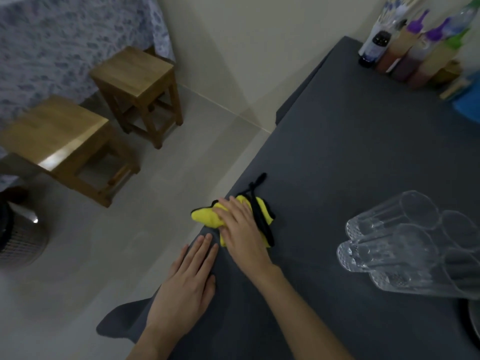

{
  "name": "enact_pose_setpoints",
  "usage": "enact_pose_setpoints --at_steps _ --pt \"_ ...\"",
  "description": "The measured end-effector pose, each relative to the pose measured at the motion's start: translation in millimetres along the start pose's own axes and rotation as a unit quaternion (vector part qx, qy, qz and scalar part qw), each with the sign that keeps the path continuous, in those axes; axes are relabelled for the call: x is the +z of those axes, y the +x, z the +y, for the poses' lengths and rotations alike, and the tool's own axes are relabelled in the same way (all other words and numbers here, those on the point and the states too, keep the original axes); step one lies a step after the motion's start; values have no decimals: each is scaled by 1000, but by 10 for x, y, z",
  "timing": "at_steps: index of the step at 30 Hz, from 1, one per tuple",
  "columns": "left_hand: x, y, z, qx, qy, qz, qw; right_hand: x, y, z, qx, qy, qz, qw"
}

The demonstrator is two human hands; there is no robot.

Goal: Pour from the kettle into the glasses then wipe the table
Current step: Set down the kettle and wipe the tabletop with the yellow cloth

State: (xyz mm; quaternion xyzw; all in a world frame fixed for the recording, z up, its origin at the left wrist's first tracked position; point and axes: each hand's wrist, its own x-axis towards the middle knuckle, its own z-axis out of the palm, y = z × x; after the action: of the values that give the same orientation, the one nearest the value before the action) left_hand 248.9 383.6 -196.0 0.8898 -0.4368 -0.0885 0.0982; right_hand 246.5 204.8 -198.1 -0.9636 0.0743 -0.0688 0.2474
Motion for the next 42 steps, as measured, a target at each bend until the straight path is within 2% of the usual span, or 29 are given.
enact_pose_setpoints --at_steps 6,9,14,16,28,35,42 --pt "11 2 -6 10 -9 14 1000 -252 -859 87 26 18 1 1000" --pt "28 -4 -17 4 -6 16 1000 -356 -1269 184 27 -12 -4 1000" --pt "41 0 -13 3 1 12 1000 -506 -1662 442 126 -75 20 989" --pt "43 -1 -11 -1 7 9 1000 -519 -1667 510 141 -90 20 986" --pt "12 -4 8 0 -8 15 1000 -473 -943 767 196 -79 95 973" --pt "7 -5 18 -5 -7 17 1000 -498 -272 988 243 -104 136 955" --pt "19 -3 22 -9 -8 23 1000 -535 427 1125 317 -61 199 925"
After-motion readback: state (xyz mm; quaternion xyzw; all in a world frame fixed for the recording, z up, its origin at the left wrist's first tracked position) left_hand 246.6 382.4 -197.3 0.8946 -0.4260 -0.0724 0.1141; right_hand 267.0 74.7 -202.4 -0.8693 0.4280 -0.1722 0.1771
